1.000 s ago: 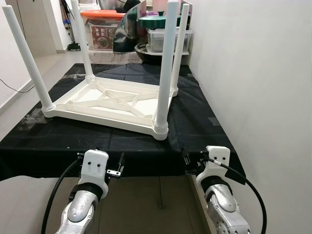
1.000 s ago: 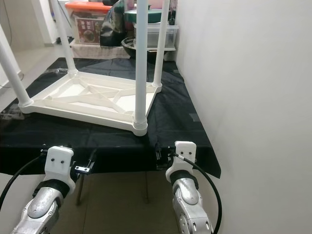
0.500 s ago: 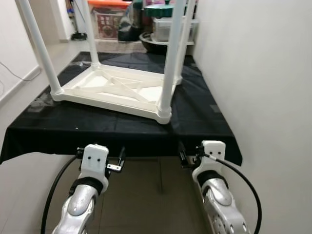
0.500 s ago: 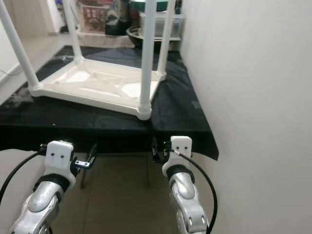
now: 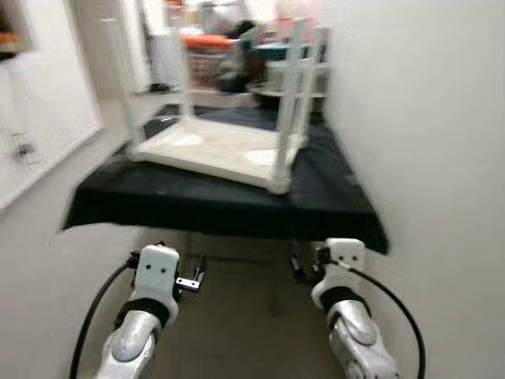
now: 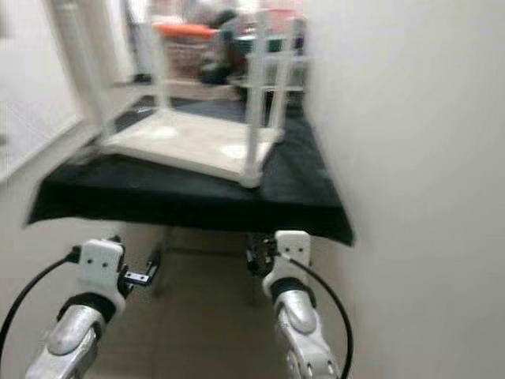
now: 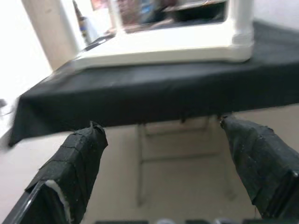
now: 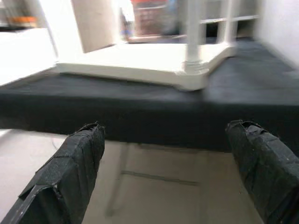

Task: Building children table

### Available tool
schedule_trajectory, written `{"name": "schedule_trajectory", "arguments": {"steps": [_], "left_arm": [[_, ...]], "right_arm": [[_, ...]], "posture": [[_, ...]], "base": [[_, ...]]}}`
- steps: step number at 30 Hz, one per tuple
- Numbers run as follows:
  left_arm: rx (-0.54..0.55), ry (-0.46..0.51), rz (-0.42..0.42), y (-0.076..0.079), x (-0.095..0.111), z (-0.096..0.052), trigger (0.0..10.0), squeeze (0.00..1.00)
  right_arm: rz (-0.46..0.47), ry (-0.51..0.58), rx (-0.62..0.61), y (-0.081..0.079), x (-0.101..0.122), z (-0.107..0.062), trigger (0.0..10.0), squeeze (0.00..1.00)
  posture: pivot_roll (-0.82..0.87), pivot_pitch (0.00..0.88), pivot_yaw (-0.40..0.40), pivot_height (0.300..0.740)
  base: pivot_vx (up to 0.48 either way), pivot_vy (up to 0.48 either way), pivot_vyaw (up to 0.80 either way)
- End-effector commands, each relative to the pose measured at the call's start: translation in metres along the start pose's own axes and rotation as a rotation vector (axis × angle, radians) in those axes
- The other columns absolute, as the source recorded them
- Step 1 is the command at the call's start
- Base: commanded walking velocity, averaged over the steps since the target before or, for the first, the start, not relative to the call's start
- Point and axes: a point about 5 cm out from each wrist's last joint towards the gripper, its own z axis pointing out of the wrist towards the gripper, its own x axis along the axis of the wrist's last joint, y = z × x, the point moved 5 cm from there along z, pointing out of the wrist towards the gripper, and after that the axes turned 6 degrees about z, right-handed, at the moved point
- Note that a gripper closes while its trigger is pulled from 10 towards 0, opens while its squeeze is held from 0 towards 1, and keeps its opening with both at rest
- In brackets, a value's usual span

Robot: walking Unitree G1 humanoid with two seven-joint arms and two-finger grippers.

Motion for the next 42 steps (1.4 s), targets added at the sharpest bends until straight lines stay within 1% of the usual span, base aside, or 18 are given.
{"name": "schedule_trajectory", "arguments": {"steps": [1, 6, 15, 22, 29, 38, 42], "left_arm": [[0.008, 0.034, 0.017, -0.0010, 0.0098, 0.0049, 10.0, 0.00], [0.027, 0.041, 0.021, -0.0056, 0.0119, 0.0064, 10.0, 0.00], [0.035, 0.048, 0.011, -0.0062, 0.0137, 0.0099, 10.0, 0.00], [0.038, 0.042, 0.019, -0.0075, 0.0126, 0.0145, 10.0, 0.00], [0.037, 0.036, 0.028, -0.0058, 0.0096, 0.0137, 10.0, 0.00], [0.027, 0.039, 0.022, -0.0039, 0.0091, 0.0124, 10.0, 0.00], [0.026, 0.039, 0.020, -0.0035, 0.0090, 0.0126, 10.0, 0.00]], "right_arm": [[-0.008, 0.004, 0.000, -0.0008, 0.0020, 0.0004, 10.0, 0.00], [-0.011, 0.002, 0.005, -0.0018, 0.0019, 0.0002, 10.0, 0.00], [-0.009, 0.000, 0.001, -0.0014, 0.0014, -0.0005, 10.0, 0.00], [-0.006, -0.009, 0.000, -0.0018, -0.0001, -0.0003, 10.0, 0.00], [-0.020, -0.003, -0.001, -0.0022, 0.0009, 0.0000, 10.0, 0.00], [-0.025, 0.003, -0.004, -0.0021, 0.0015, 0.0004, 10.0, 0.00], [-0.026, 0.002, -0.002, -0.0024, 0.0012, 0.0004, 10.0, 0.00]], "posture": [[0.06, 0.000, -0.026, 0.740], [0.06, 0.000, -0.027, 0.740], [0.06, 0.000, -0.027, 0.740], [0.06, 0.000, -0.025, 0.740], [0.06, 0.000, -0.025, 0.740], [0.06, 0.000, -0.027, 0.740], [0.06, 0.000, -0.027, 0.740]], "base": [[0.000, 0.000, 0.00], [0.000, 0.000, 0.00], [0.000, 0.000, 0.00], [0.000, 0.000, -0.80], [0.000, 0.000, -0.80], [0.053, 0.000, -0.05], [0.247, 0.000, 0.00]]}}
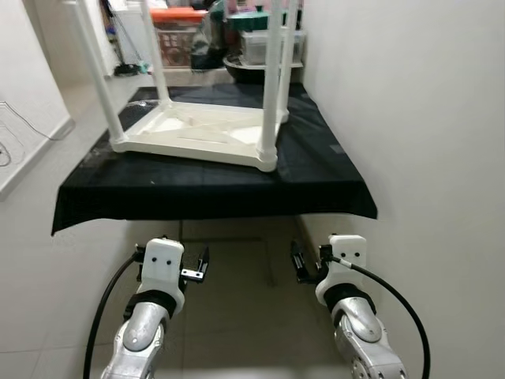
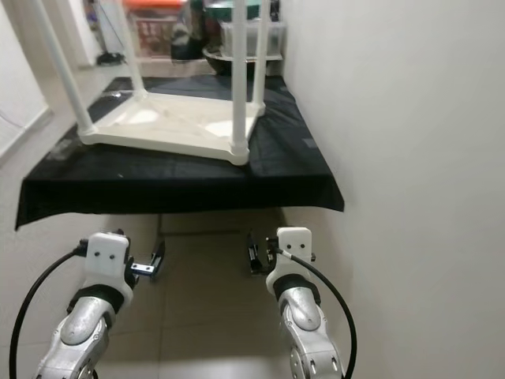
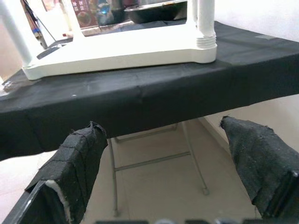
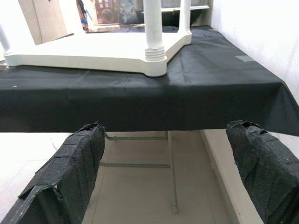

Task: Building children table

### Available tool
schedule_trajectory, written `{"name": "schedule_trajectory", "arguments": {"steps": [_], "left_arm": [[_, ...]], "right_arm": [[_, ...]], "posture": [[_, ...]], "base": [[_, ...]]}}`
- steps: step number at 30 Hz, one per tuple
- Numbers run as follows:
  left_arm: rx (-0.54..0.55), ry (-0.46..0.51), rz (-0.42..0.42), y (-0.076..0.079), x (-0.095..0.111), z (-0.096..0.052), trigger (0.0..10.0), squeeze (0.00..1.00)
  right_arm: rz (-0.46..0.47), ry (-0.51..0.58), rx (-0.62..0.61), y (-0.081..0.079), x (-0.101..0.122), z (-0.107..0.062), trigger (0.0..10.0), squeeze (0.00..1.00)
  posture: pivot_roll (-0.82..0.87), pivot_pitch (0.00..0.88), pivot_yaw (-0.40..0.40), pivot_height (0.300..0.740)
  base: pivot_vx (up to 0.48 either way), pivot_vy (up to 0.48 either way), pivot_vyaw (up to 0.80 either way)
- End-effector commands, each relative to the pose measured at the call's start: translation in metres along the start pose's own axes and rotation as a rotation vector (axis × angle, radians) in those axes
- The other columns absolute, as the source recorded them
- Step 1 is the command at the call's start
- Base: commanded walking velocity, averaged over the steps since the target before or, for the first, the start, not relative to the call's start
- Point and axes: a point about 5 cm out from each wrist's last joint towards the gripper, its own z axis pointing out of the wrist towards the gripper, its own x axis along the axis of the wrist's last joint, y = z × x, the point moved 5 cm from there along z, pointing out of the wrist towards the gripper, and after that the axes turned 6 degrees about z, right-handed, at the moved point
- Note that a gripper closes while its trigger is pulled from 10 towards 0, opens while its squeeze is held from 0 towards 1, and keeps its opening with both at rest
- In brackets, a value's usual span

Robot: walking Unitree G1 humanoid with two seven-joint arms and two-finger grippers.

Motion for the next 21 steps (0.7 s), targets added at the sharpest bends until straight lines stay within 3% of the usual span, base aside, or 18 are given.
{"name": "schedule_trajectory", "arguments": {"steps": [1, 21], "left_arm": [[-0.005, -0.004, 0.007, 0.0013, -0.0018, -0.0002, 10.0, 0.00], [-0.018, -0.002, 0.016, 0.0035, -0.0024, -0.0013, 10.0, 0.00]], "right_arm": [[-0.006, -0.010, -0.003, 0.0011, -0.0026, -0.0006, 10.0, 0.00], [-0.007, -0.008, -0.004, 0.0002, -0.0023, -0.0002, 10.0, 0.00]], "posture": [[0.06, 0.000, -0.027, 0.740], [0.06, 0.000, -0.027, 0.740]], "base": [[0.266, 0.000, 0.00], [0.274, 0.000, 0.00]]}}
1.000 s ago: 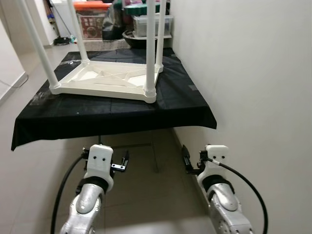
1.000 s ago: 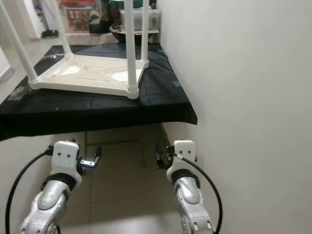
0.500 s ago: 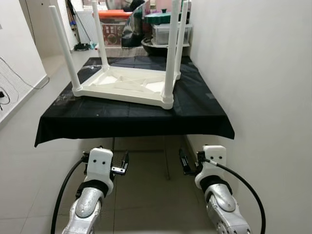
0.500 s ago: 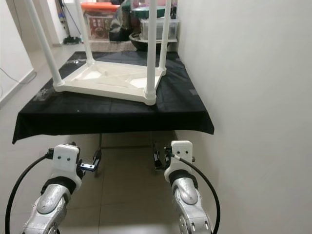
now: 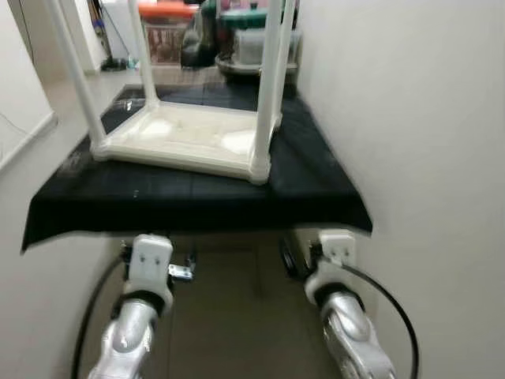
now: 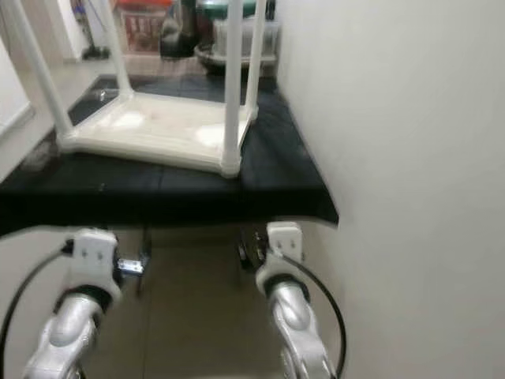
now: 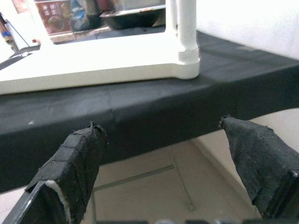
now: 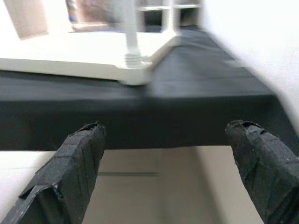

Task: Building children table

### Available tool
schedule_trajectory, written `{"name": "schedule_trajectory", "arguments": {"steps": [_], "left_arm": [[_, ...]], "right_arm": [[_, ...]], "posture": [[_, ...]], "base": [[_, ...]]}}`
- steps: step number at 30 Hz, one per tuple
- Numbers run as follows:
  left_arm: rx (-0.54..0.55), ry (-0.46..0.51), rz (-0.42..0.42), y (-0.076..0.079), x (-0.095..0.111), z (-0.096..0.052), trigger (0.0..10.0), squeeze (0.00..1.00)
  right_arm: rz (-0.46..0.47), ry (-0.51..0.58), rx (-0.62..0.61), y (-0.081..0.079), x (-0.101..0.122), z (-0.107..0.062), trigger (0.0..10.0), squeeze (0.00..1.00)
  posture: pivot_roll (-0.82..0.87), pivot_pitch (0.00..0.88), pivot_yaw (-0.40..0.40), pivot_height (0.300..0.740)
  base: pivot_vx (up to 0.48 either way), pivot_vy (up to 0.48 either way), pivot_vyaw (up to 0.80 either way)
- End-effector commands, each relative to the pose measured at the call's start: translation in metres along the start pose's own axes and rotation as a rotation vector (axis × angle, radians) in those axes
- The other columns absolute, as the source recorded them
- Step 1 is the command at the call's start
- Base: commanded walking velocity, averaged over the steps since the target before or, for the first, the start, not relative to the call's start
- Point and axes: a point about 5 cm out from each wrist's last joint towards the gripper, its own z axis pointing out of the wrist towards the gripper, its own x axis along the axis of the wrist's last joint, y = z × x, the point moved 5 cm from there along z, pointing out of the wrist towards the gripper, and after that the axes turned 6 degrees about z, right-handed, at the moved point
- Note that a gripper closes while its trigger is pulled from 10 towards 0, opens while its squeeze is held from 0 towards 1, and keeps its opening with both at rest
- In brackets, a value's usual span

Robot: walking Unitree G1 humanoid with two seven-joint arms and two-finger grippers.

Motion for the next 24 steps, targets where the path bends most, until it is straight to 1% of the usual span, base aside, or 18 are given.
{"name": "schedule_trajectory", "arguments": {"steps": [1, 24], "left_arm": [[0.031, -0.015, 0.029, -0.0115, -0.0047, -0.0025, 10.0, 0.00], [0.018, -0.011, 0.034, -0.0098, -0.0050, -0.0041, 10.0, 0.00]], "right_arm": [[0.007, 0.009, 0.038, -0.0152, 0.0025, 0.0012, 10.0, 0.00], [0.020, 0.016, 0.033, -0.0143, 0.0028, 0.0014, 10.0, 0.00]], "posture": [[0.06, 0.001, -0.027, 0.740], [0.06, 0.000, -0.022, 0.740]], "base": [[0.307, 0.000, 0.00], [0.310, 0.000, 0.00]]}}
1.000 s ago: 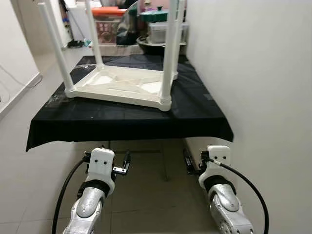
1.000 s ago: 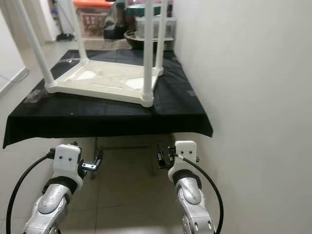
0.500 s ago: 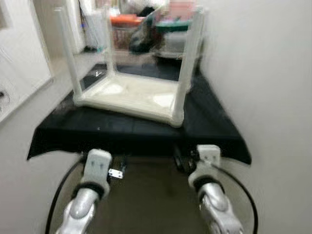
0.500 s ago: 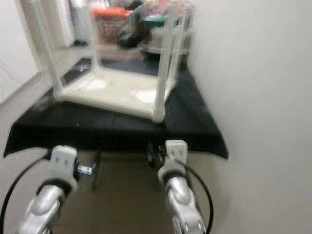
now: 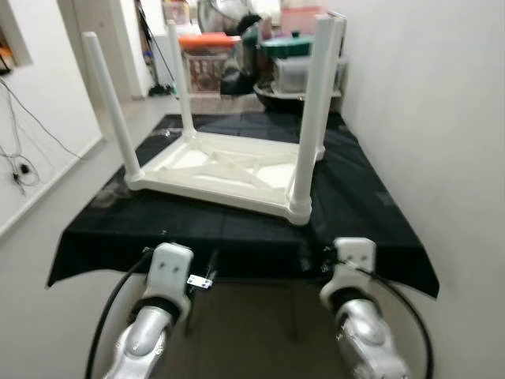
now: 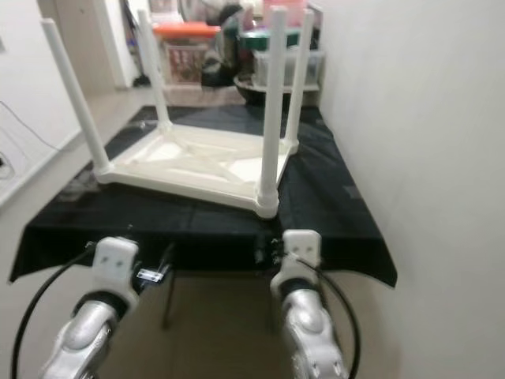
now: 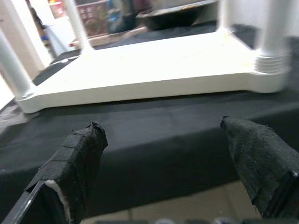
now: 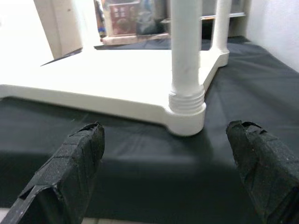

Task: Building children table

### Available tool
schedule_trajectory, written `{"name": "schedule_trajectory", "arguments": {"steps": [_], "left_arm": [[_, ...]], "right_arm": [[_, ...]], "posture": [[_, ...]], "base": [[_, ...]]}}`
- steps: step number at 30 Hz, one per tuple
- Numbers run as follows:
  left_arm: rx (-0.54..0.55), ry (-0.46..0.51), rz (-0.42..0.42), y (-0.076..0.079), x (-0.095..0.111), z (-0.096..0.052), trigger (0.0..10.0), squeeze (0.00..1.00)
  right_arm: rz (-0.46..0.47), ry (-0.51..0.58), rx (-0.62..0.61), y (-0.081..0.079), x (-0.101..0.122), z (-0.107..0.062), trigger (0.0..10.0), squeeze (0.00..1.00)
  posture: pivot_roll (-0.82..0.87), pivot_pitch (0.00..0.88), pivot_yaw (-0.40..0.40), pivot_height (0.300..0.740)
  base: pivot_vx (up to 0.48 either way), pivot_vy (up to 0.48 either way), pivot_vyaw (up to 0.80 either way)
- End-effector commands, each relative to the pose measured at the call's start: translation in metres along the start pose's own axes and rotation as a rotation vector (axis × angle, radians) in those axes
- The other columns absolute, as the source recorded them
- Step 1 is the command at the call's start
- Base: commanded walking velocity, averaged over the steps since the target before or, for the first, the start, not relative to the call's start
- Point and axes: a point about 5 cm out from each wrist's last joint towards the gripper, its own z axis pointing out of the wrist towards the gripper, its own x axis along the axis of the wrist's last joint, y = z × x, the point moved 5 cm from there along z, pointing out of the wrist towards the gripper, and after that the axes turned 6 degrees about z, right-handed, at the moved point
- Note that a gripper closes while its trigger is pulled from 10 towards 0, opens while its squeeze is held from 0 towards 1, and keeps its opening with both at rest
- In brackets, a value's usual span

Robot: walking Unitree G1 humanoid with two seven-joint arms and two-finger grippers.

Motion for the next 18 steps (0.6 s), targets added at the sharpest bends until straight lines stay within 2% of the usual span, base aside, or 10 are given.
{"name": "schedule_trajectory", "arguments": {"steps": [1, 8, 11, 14, 18], "left_arm": [[-0.027, 0.007, 0.002, 0.009, 0.002, 0.001, 10.0, 0.00], [-0.031, 0.009, 0.005, 0.009, 0.002, 0.001, 10.0, 0.00], [-0.024, 0.012, 0.000, 0.008, 0.003, 0.001, 10.0, 0.00], [-0.020, 0.013, -0.001, 0.007, 0.004, 0.001, 10.0, 0.00], [-0.003, 0.018, -0.020, 0.005, 0.005, 0.001, 10.0, 0.00]], "right_arm": [[-0.023, 0.001, -0.039, 0.013, 0.000, -0.002, 10.0, 0.00], [-0.029, 0.016, -0.064, 0.019, 0.003, -0.001, 10.0, 0.00], [-0.005, 0.026, -0.163, 0.040, 0.006, -0.001, 10.0, 0.00], [-0.015, 0.030, -0.193, 0.048, 0.007, -0.001, 10.0, 0.00], [-0.019, 0.033, -0.191, 0.051, 0.010, 0.002, 10.0, 0.00]], "posture": [[0.06, 0.000, -0.021, 0.740], [0.06, 0.000, -0.022, 0.740], [0.06, 0.000, -0.021, 0.740], [0.06, 0.000, -0.020, 0.740], [0.06, 0.000, -0.022, 0.740]], "base": [[0.307, 0.000, 0.00], [0.320, 0.000, 0.00], [0.334, 0.000, 0.00], [0.324, 0.000, 0.00], [0.207, 0.000, 0.00]]}}
